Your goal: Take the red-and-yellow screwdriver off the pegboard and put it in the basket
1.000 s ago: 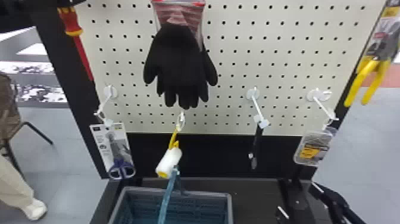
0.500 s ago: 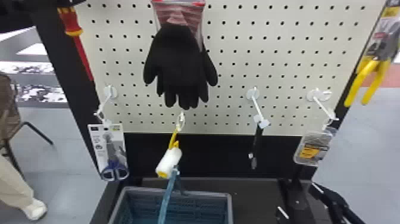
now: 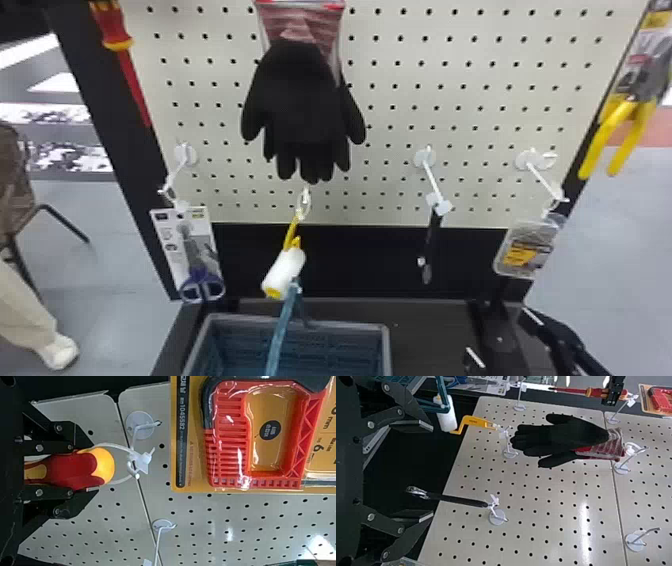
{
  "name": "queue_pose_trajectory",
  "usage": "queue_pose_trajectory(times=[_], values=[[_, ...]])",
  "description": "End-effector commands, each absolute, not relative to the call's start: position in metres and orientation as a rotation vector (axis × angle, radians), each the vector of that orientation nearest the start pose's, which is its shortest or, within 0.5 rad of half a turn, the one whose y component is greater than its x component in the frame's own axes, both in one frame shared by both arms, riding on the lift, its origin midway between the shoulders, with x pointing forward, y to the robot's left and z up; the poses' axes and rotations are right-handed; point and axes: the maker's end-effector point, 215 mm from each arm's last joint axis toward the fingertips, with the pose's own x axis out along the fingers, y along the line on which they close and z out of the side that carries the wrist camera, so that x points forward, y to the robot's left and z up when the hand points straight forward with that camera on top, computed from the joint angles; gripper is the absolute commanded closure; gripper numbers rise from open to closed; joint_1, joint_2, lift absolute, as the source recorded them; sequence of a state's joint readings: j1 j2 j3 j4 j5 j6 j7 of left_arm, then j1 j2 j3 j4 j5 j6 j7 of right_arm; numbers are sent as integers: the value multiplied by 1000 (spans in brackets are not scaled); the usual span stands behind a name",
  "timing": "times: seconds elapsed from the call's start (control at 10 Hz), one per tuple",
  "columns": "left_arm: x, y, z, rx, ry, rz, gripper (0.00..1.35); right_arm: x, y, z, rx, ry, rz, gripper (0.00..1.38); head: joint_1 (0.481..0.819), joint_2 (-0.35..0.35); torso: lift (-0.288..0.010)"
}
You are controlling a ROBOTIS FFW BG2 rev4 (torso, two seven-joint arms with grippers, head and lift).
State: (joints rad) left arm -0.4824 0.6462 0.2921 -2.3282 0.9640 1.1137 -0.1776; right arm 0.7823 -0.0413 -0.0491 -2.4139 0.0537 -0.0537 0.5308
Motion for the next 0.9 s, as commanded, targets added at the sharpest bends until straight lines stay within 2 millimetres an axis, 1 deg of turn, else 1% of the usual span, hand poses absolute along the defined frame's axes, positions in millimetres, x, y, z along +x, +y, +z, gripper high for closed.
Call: queue_pose_trajectory(times=[0.0,0.1,0.2,0.4,0.5,0.8], values=[[515,234,57,120,-85,-553,1024,345,-136,-249,-148,-79,529,496,549,0,-100],[512,232,52,113,-75,-559,1024,345,-135,-249,-148,-77,530,496,549,0,-100],[508,233,51,114,-78,-549,1024,345,-136,-251,-147,-68,530,496,549,0,-100],[501,230,55,116,-92,-546,1023,344,-136,-253,-148,-60,531,496,549,0,-100],[500,228,57,119,-96,-551,1024,345,-136,-253,-149,-61,532,496,549,0,-100],[499,223,74,142,-130,-556,1024,347,-129,-251,-143,-70,552,496,549,0,-100]])
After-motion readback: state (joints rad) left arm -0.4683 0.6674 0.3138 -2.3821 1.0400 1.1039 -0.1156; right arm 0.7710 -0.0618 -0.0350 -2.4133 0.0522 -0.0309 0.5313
